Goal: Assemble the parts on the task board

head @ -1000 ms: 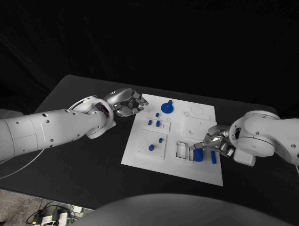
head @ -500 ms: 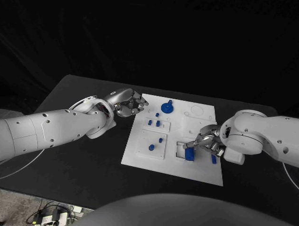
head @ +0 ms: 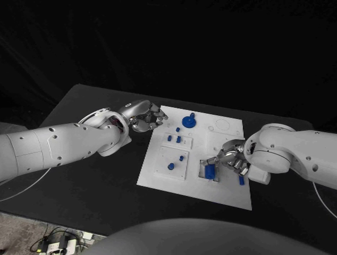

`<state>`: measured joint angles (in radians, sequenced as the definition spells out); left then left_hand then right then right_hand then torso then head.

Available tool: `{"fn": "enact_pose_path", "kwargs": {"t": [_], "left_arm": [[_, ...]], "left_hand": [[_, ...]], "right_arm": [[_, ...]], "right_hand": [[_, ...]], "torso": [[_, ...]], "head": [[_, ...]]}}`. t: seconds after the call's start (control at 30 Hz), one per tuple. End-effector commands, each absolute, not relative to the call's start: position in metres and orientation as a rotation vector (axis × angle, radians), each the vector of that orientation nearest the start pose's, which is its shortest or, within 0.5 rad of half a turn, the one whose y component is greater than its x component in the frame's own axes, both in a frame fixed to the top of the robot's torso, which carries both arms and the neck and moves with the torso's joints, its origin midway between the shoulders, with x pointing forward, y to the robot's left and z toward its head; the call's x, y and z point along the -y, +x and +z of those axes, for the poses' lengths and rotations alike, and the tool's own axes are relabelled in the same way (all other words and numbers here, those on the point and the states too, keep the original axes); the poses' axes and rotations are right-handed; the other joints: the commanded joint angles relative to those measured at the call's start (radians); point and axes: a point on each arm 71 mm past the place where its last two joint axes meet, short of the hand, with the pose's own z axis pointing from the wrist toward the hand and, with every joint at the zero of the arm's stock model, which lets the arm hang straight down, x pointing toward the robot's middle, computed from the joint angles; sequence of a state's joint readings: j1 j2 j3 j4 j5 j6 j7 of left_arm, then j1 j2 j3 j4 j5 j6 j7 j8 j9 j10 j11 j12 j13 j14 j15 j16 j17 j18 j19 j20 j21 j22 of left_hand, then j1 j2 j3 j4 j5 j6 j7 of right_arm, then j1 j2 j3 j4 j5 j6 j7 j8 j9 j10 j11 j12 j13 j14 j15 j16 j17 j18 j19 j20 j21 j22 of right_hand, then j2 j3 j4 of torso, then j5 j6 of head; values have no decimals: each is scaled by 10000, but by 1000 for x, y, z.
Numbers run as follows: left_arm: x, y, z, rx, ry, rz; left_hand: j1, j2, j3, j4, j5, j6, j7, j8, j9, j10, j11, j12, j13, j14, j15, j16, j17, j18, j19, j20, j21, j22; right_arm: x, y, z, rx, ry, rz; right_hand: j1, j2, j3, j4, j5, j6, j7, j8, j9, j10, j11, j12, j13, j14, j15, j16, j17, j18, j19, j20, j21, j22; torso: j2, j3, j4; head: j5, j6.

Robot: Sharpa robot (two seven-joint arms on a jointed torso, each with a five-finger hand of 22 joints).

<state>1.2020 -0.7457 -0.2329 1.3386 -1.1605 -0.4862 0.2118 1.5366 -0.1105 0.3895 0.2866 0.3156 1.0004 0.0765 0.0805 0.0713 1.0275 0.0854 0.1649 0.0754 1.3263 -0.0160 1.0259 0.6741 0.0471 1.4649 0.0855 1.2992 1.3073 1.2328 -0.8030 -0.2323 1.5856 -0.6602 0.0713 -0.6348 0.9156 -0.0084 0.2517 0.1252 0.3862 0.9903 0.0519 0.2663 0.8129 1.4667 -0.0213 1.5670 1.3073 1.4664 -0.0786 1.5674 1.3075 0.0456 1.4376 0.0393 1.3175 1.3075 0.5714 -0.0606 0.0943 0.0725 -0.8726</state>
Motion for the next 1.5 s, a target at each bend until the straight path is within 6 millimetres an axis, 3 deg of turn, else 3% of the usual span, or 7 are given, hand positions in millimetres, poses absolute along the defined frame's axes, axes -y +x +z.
{"fn": "enact_pose_path", "kwargs": {"t": [0.03, 0.5, 0.73, 1.13, 1.27, 1.33, 1.5], "left_arm": [[-201, 487, -246, -16573, 726, -8669], [-201, 486, -247, -16686, 717, -8622], [-201, 487, -248, -16755, 721, -8586], [-201, 487, -249, -16835, 709, -8542], [-202, 486, -248, -16780, 709, -8541], [-203, 486, -248, -16761, 705, -8537], [-204, 487, -248, -16734, 695, -8518]], "left_hand": [[98, 6, 41, -1, 33, -17, 61, 41, 5, 55, -17, 29, 7, -29, 37, -56, 0, 96, -18, 78, -21, 1878], [104, 3, 55, -1, 39, -21, 69, 39, 5, 55, -16, 25, 6, -32, 45, -62, -10, 97, -20, 81, -27, 1877], [110, 4, 66, -2, 43, -17, 77, 41, 6, 56, -15, 23, 6, -32, 50, -62, -10, 99, -24, 84, -38, 1874], [132, 3, 101, -11, 54, 10, 106, 57, 13, 61, -13, 18, 5, -36, 61, -67, -17, 99, -24, 93, -40, 1873], [140, 1, 111, -14, 57, 16, 113, 60, 14, 63, -12, 17, 5, -36, 63, -67, -17, 98, -23, 95, -38, 1874], [145, 0, 117, -17, 58, 19, 115, 62, 15, 64, -11, 16, 5, -38, 62, -70, -21, 99, -24, 96, -39, 1874], [150, -1, 124, -19, 60, 22, 116, 64, 16, 64, -10, 15, 5, -38, 60, -69, -19, 100, -26, 96, -46, 1872]], "right_arm": [[188, 422, -281, -26537, 5161, 4812], [188, 421, -281, -26517, 5193, 4794], [190, 420, -282, -26525, 5198, 4764], [196, 420, -280, -26076, 5401, 5131], [200, 419, -275, -25373, 5653, 5837], [204, 418, -273, -25059, 5793, 6090], [226, 414, -267, -24746, 6012, 5768]], "right_hand": [[-111, 27, -15, 8, -400, -49, 39, -71, 9, 1041, 73, 38, 2635, 1044, 92, 34, 2633, 174, -64, 32, -54, 1797], [-581, -63, -705, 317, -2756, -27, 74, -184, 45, 1041, 105, 38, 2635, 1044, 117, 34, 2633, 179, -52, 68, -85, 1791], [-755, -246, -1113, 447, -3304, -39, 85, -227, 62, 1041, 118, 38, 2635, 1044, 126, 34, 2633, 187, -60, 72, -122, 1781], [-843, -576, -1606, 551, -3351, -28, 86, -228, 103, 1041, 117, 38, 2635, 1044, 126, 34, 2633, 184, -42, 72, -115, 1786], [-770, -473, -1635, 584, -3296, -66, 81, -193, 140, 1041, 119, 38, 2635, 1044, 118, 34, 2633, 157, 24, 69, 0, 1824], [-563, -340, -1640, 546, -3066, -126, 84, -131, 201, 1041, 107, 38, 2635, 1044, 118, 34, 2633, 122, 116, 59, 158, 1874], [-158, -59, -1637, 473, -1321, -101, 14, 104, 365, 1041, 50, 38, 2635, 1044, 63, 34, 2633, 66, 260, 14, 418, 1950]], "torso": [[-1, -1, -1], [0, 0, -5], [0, 0, -2], [-2, 4, -5], [1, 7, -10], [5, 10, -12], [-6, -16, -23]], "head": [[7, 0], [23, 0], [26, 0], [42, 0], [46, 0], [47, 0], [-11, 0]]}}
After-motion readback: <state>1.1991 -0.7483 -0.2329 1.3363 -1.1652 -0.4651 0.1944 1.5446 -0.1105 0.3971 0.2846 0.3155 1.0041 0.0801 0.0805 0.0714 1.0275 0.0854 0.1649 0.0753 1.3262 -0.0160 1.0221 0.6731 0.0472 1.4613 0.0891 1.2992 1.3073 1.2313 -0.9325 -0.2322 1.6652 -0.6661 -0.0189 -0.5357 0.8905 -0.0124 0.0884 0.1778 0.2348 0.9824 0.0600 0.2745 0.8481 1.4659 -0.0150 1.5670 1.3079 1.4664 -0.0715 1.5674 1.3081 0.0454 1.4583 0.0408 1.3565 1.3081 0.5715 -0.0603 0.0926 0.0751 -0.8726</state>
